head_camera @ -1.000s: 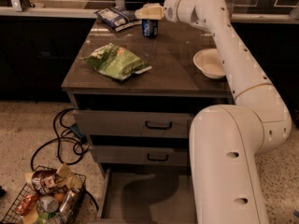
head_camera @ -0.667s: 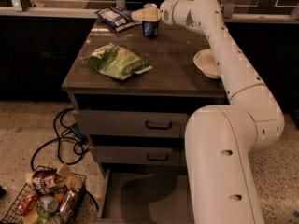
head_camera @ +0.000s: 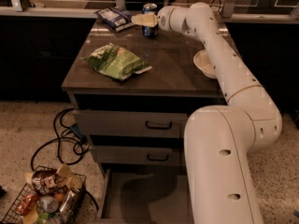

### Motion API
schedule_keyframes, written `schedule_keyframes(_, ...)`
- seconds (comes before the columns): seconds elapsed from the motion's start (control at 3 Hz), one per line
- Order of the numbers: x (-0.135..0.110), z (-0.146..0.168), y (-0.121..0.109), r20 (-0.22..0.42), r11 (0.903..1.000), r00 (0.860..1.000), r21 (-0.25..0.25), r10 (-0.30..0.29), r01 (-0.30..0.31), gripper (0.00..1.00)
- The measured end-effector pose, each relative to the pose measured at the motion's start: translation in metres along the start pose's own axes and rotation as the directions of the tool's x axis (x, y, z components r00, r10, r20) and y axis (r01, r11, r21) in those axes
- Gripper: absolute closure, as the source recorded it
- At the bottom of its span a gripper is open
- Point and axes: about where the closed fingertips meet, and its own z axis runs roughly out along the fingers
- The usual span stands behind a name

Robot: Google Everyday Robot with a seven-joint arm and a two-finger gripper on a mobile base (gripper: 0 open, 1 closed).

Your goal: Place pepsi can into bottom drawer

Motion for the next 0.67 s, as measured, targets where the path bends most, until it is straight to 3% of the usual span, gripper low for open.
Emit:
schedule_keyframes(0.33, 0.0015, 0.0033, 0.0034, -0.002, 1.0000, 1.000, -0.006, -0.001, 0.001, 0.46)
schedule_keyframes(0.67, 0.0030, 0.0057, 0.0054, -0.004, 1.0000, 1.000, -0.010, 0.000, 0.000, 0.69)
